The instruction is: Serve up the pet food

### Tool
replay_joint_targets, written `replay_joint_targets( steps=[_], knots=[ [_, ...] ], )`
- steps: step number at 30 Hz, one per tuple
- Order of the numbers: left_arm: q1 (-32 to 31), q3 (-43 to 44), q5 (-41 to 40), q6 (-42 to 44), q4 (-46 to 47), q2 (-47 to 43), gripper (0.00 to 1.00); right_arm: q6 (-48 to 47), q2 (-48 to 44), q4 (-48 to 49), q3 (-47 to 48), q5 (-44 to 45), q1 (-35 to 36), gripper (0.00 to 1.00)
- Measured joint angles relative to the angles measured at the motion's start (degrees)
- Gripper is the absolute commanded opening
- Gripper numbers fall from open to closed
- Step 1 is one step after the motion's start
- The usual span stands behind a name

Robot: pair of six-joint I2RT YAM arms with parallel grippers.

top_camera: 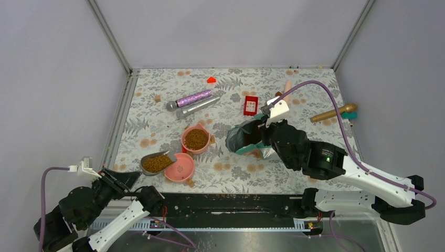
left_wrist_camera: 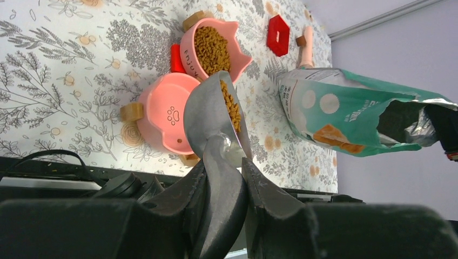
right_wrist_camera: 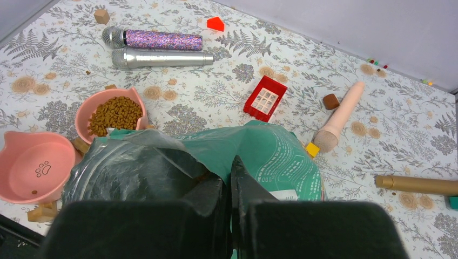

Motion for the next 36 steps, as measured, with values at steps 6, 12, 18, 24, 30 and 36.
replay_joint_targets(
  steps=[6, 12, 18, 24, 30, 36],
  knots=[
    [0.0, -1.1, 0.8, -1.0, -1.6, 0.0, 0.00, 0.0, 0.0, 0.0, 0.0, 0.0, 0.0, 0.00],
    [0.0, -2.7, 1.1, -1.9, -3.2, 0.0, 0.00, 0.0, 0.0, -0.1, 0.1, 0.1, 0.0, 0.00],
    [0.0, -4.7, 1.4, -3.0, -3.8, 0.0, 0.00, -0.1, 0.1, 0.0, 0.1, 0.1, 0.0, 0.00],
    [0.0, -7.7, 1.5, -4.1, -4.0, 0.0, 0.00, -0.1, 0.2, 0.1, 0.1, 0.1, 0.0, 0.00],
    [0.0, -8.7, 1.6, -4.1, -4.0, 0.0, 0.00, -0.1, 0.2, 0.1, 0.1, 0.1, 0.0, 0.00],
    [0.0, -11.0, 1.6, -4.9, -3.9, 0.0, 0.00, -0.1, 0.2, 0.1, 0.1, 0.1, 0.0, 0.00]
  ],
)
